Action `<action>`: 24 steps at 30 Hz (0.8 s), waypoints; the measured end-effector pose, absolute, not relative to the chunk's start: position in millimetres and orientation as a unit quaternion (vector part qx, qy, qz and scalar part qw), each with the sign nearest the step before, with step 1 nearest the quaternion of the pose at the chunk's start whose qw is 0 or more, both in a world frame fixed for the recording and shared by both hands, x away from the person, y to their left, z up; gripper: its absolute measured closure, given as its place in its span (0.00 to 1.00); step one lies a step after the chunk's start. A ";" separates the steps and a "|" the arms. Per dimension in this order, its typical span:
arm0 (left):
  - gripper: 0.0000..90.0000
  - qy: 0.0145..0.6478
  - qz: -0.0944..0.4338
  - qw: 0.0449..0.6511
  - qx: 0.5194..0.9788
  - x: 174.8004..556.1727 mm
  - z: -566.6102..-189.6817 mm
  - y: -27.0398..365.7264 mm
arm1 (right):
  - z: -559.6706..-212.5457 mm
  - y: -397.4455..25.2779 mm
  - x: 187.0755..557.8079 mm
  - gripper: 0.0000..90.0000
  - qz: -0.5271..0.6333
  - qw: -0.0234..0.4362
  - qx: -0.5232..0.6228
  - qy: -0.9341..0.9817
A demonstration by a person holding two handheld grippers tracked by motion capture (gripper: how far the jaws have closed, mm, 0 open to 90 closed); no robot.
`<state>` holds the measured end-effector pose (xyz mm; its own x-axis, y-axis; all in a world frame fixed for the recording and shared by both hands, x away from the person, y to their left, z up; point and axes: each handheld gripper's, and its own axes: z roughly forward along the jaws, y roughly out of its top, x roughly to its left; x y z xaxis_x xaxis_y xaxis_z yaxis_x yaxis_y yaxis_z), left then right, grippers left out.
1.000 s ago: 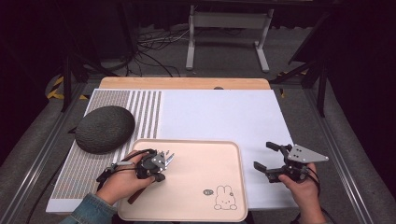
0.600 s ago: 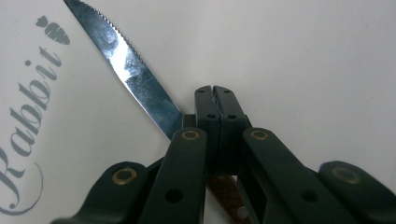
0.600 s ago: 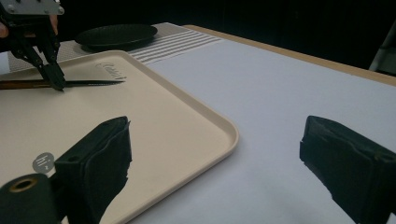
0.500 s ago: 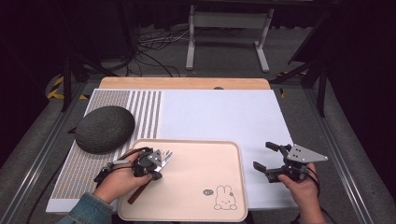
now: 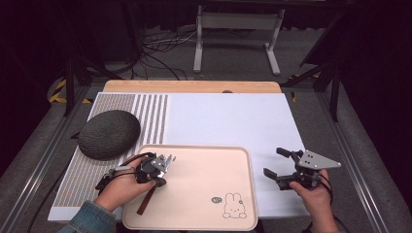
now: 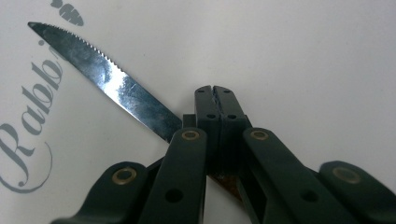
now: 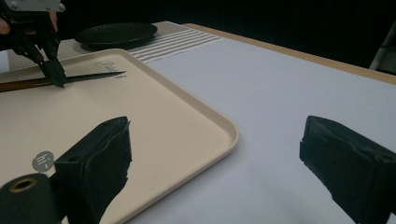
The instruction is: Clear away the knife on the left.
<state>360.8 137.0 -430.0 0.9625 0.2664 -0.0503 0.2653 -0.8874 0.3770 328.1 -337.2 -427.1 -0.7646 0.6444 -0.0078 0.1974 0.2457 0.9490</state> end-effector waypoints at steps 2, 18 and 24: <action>1.00 0.136 0.001 0.193 0.972 360.7 -430.0 138.3 | -427.2 -336.8 328.1 0.11 0.549 0.203 0.276 0.763; 1.00 0.157 0.005 0.195 0.968 360.0 -430.4 152.6 | -428.0 -335.7 328.4 0.11 0.545 0.202 0.274 0.766; 1.00 0.166 0.007 0.198 0.966 360.0 -430.9 156.2 | -428.4 -335.4 328.6 0.11 0.545 0.201 0.274 0.766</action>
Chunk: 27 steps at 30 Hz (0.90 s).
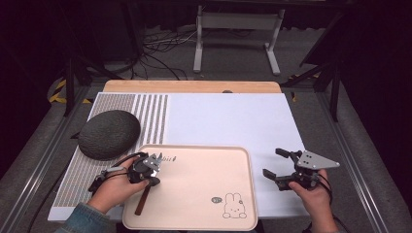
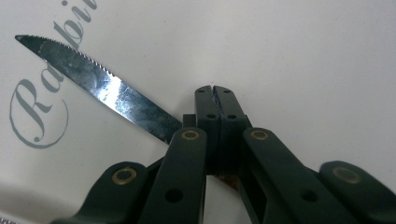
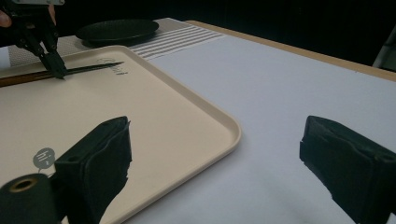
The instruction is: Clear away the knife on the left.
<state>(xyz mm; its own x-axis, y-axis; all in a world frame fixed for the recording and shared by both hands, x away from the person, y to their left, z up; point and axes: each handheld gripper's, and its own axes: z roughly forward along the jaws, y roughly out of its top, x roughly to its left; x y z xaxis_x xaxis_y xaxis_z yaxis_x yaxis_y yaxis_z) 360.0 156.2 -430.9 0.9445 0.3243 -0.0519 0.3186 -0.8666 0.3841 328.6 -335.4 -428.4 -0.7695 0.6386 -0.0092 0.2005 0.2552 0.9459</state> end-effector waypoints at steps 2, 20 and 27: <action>1.00 0.167 0.007 0.199 0.966 360.7 -431.2 157.6 | -428.4 -335.3 328.6 0.11 0.545 0.201 0.273 0.767; 1.00 0.200 0.014 0.199 0.959 362.1 -431.3 173.7 | -428.8 -334.8 328.7 0.11 0.541 0.201 0.272 0.770; 1.00 0.216 0.020 0.205 0.954 365.3 -432.1 179.8 | -429.3 -334.5 329.1 0.11 0.540 0.199 0.271 0.771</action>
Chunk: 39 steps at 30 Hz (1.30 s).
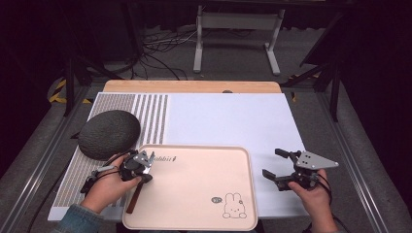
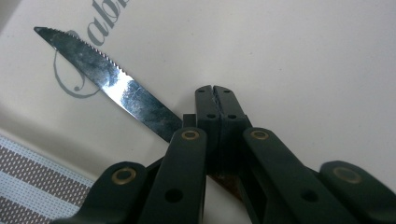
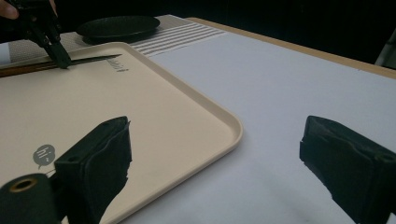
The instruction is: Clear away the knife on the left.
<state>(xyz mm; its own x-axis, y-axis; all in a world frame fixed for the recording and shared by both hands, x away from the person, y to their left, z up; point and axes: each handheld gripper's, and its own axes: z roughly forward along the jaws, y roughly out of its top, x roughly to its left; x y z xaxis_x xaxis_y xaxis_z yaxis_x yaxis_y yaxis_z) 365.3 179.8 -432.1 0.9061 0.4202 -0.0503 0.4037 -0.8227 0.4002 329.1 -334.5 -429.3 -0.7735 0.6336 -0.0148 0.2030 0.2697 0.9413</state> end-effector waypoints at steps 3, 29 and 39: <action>1.00 0.225 0.023 0.206 0.952 367.4 -432.2 181.0 | -429.5 -334.1 329.2 0.11 0.540 0.199 0.271 0.771; 0.98 0.242 0.026 0.210 0.947 371.3 -432.4 187.7 | -430.7 -333.3 329.6 0.11 0.538 0.196 0.270 0.774; 0.63 0.248 0.050 0.267 0.930 367.8 -419.0 188.3 | -432.0 -336.6 324.3 0.11 0.530 0.206 0.275 0.775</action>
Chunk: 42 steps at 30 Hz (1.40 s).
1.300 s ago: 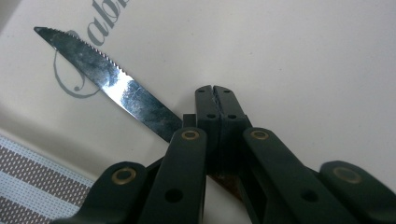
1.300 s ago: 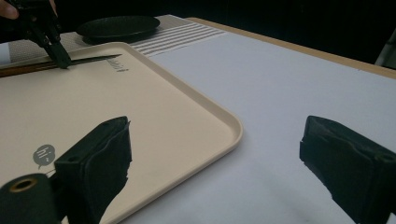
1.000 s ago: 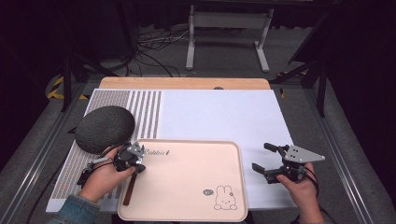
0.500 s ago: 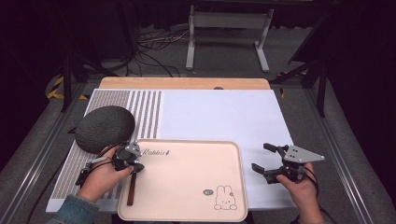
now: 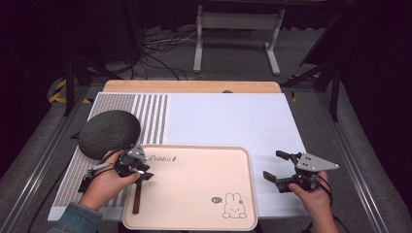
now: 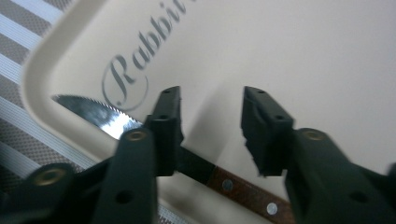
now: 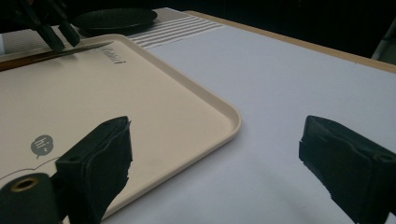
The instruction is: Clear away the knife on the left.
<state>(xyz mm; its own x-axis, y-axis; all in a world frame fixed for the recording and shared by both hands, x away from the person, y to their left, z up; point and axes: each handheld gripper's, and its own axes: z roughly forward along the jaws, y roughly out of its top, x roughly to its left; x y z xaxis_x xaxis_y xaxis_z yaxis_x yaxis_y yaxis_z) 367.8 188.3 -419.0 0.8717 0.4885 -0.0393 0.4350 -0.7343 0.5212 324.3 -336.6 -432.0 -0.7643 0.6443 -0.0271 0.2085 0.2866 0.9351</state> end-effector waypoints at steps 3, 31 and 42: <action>0.48 0.255 0.060 0.300 0.917 364.7 -412.0 191.5 | -431.1 -336.9 324.1 0.11 0.532 0.208 0.276 0.773; 0.06 0.263 0.197 0.480 0.813 329.5 -394.5 273.5 | -428.2 -340.1 323.6 0.07 0.550 0.216 0.285 0.755; 0.05 0.273 0.217 0.524 0.777 319.3 -417.5 302.5 | -427.7 -340.7 323.0 0.07 0.557 0.215 0.285 0.750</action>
<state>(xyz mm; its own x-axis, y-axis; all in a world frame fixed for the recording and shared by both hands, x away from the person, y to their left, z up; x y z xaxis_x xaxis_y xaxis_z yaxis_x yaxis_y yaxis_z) 319.3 302.5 -417.5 0.7569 0.6515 0.0520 0.1953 -0.3013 0.9333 323.0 -340.7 -427.7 -0.7456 0.6664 -0.0051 0.1875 0.2171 0.9580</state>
